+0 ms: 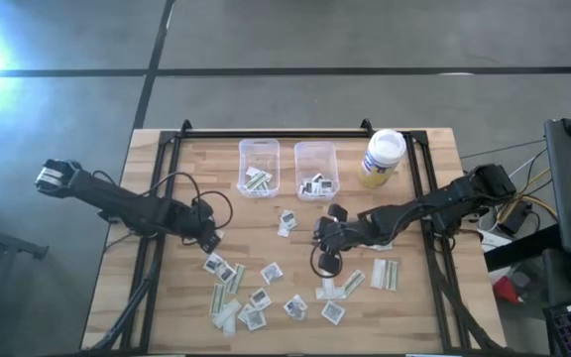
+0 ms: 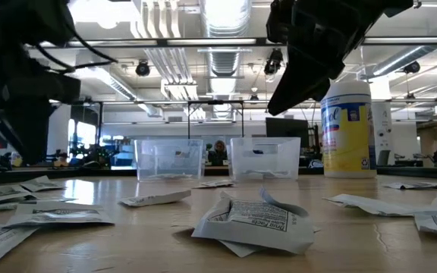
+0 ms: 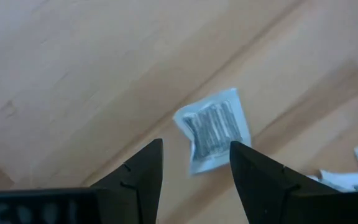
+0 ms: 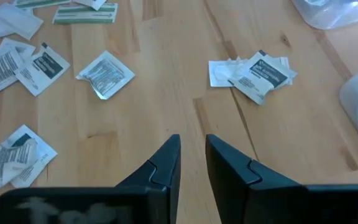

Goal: Pick & Place First Aid Supplies
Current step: Put the gray towelette pack into the right transparent bin

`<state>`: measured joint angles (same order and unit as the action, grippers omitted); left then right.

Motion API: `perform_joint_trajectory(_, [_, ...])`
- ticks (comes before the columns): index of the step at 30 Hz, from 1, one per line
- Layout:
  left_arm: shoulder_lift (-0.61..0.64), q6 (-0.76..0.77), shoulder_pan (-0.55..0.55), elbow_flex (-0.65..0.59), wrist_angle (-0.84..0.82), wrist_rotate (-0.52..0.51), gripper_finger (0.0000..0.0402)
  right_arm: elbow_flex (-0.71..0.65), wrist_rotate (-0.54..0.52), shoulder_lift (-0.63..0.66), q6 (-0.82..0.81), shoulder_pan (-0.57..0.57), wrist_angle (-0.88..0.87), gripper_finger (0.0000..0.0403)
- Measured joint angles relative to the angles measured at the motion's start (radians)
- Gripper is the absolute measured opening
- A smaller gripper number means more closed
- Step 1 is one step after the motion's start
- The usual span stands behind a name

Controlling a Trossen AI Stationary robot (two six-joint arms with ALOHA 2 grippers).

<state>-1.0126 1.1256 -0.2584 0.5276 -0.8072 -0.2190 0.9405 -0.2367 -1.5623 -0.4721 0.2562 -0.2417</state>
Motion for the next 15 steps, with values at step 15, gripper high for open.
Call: perform_joint_trajectory(15, [-0.001,0.065,0.000,-0.111,0.161,-0.051,0.0170,0.000,0.000,0.000,0.004,0.000,0.017,0.0064])
